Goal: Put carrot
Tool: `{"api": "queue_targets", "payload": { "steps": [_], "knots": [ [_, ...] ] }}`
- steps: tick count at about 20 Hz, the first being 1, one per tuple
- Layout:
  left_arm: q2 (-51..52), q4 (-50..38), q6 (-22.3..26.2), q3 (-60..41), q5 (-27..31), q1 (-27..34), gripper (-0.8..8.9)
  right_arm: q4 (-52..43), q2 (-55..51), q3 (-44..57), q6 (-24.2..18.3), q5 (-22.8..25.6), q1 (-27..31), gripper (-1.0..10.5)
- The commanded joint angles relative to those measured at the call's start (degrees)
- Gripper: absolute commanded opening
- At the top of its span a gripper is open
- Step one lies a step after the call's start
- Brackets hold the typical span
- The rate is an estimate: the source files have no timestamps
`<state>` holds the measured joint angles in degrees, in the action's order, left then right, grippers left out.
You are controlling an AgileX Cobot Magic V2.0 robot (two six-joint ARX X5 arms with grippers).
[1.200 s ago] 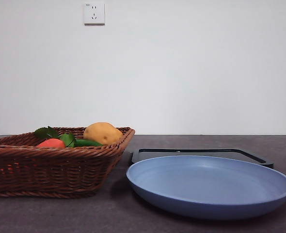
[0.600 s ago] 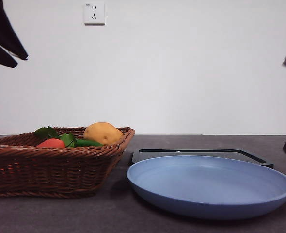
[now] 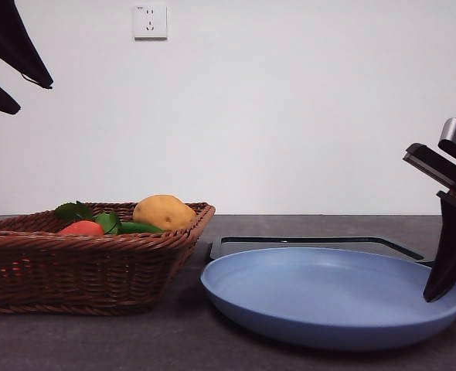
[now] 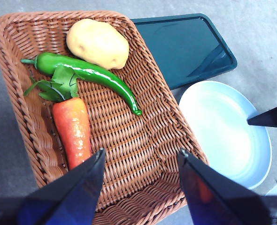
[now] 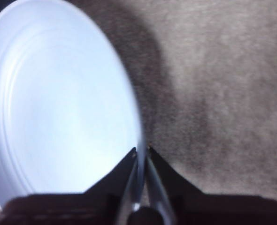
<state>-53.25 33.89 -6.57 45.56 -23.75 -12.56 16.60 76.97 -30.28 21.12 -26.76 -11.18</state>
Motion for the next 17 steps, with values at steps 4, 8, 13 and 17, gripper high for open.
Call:
{"api": "queue_targets", "payload": {
  "steps": [4, 8, 13, 17],
  "knots": [
    [-1.53, -0.37, 0.63, 0.98, -0.13, -2.54, 3.25, 1.55, -1.81, -0.7, 1.53, 0.09, -0.11, 0.0],
    [-7.19, -0.48, 0.59, 1.88, 9.94, -7.93, 3.25, 5.46, -8.17, -0.7, 1.36, 0.63, 0.22, 0.0],
    [-18.73, -0.85, 0.85, 6.34, 22.62, -12.76, 3.25, 9.09, -15.85, -0.72, 1.31, 1.79, 1.38, 0.0],
    [-28.15, -1.73, 0.87, 9.68, 26.73, -13.38, 3.24, 9.66, -19.43, -0.7, 1.31, 1.75, 2.19, 0.0]
  ]
}}
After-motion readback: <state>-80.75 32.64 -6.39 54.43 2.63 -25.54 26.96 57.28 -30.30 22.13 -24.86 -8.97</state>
